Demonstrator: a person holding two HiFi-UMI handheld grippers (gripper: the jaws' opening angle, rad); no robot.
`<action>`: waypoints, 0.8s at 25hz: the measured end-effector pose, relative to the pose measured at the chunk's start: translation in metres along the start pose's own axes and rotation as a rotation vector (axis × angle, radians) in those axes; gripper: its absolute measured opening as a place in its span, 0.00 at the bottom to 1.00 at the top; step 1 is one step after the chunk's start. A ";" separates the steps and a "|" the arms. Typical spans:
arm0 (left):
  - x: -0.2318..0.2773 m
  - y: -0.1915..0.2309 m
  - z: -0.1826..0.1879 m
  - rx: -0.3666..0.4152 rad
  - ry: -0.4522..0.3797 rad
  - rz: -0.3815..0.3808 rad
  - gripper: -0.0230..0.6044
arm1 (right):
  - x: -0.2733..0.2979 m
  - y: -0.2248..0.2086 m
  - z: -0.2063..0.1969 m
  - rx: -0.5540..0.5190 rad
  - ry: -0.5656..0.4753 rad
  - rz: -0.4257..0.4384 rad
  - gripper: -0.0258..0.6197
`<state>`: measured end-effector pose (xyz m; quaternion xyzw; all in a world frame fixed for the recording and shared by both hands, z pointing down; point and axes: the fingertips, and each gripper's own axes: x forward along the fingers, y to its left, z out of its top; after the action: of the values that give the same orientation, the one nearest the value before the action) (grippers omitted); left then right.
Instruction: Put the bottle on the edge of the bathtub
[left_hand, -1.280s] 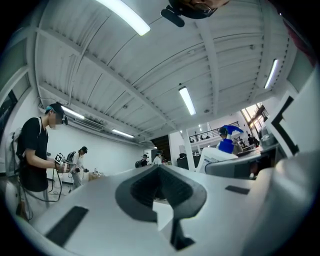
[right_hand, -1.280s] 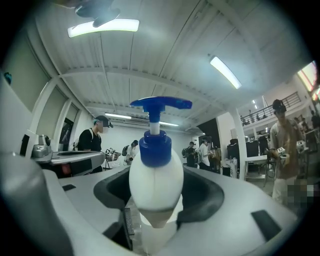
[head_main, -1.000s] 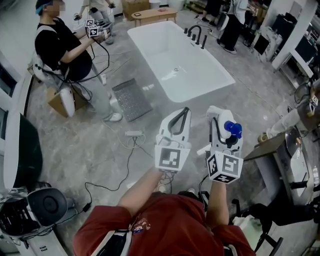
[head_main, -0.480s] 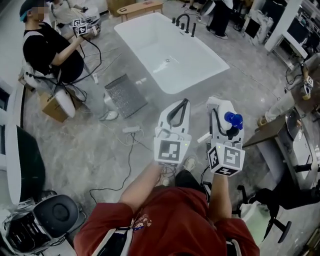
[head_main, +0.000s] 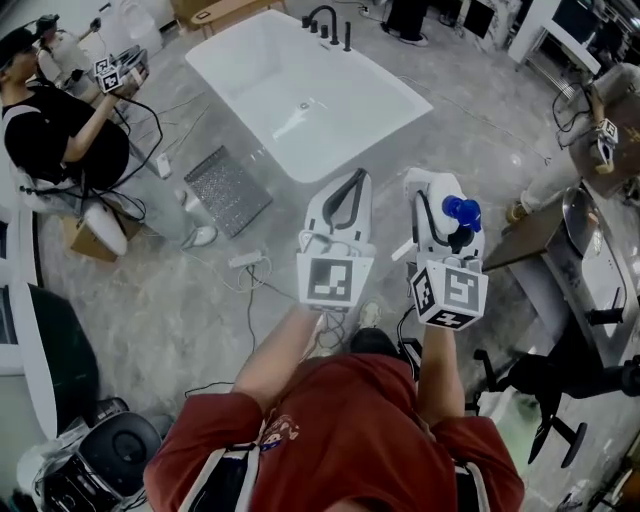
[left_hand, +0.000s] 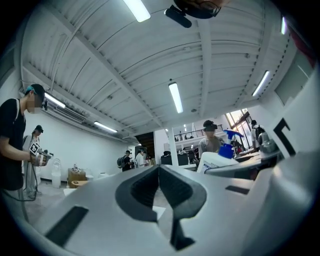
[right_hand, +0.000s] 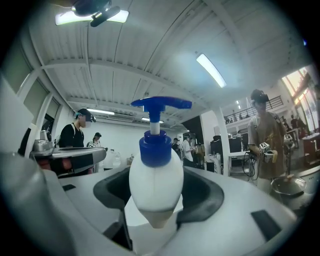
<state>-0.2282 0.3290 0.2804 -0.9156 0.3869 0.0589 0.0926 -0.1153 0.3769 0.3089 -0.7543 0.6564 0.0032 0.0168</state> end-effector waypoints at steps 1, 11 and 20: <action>0.010 0.000 -0.001 0.001 0.002 0.000 0.06 | 0.008 -0.006 0.000 0.002 0.003 -0.001 0.46; 0.107 -0.029 -0.009 -0.026 0.027 -0.006 0.06 | 0.069 -0.073 0.004 0.013 0.008 0.002 0.46; 0.180 -0.063 -0.021 0.028 0.015 -0.042 0.06 | 0.109 -0.136 0.000 0.025 0.010 0.003 0.46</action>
<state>-0.0576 0.2418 0.2765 -0.9224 0.3692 0.0447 0.1039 0.0344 0.2874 0.3085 -0.7532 0.6574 -0.0088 0.0228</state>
